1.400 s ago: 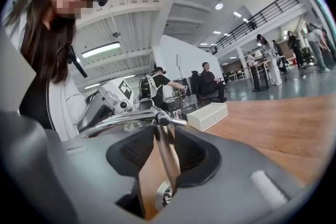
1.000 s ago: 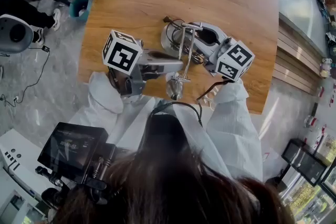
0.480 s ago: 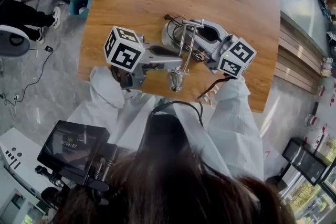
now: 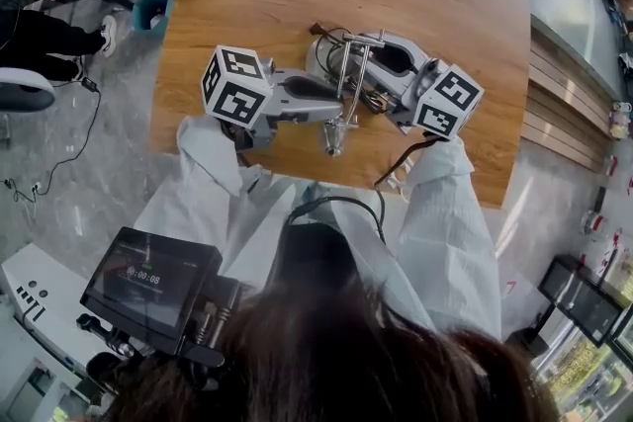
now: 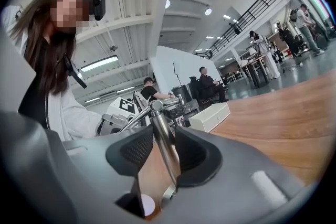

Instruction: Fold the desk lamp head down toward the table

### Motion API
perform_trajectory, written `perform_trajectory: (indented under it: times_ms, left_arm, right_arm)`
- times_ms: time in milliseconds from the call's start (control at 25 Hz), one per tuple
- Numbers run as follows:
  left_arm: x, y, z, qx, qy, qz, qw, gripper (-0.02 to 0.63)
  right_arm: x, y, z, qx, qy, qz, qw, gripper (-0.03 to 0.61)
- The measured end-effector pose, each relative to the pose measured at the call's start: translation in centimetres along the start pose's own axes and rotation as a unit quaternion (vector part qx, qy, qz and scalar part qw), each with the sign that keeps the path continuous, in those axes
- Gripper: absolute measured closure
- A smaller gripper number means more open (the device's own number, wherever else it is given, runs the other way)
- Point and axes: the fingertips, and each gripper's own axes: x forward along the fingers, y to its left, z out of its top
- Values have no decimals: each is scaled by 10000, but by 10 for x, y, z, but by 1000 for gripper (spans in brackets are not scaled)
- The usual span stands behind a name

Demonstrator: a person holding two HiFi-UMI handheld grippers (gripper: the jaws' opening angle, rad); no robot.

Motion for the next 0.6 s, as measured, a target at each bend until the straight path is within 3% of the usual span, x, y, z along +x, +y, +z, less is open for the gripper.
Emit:
perform_trajectory:
  times_ms: [120,320,440,600]
  left_arm:
    - [-4,4,0,65,-24,-67,10000,558]
    - [-8,11,3,-271,-307,-6,9992,557]
    - [-12,16,-1,-508,-435,115,9977,558]
    - [-34,8,-13,-882,-966,51,9914,558]
  right_arm:
    - [4,-1,0,46,-18,4,10000,449]
    - [8,-9,-4,354,-89,-171,9992,436]
    - [-5,-23,-14,611,-76,-591,9964,440]
    - [-47,-21,-34,792,-94,-1143,9902,449]
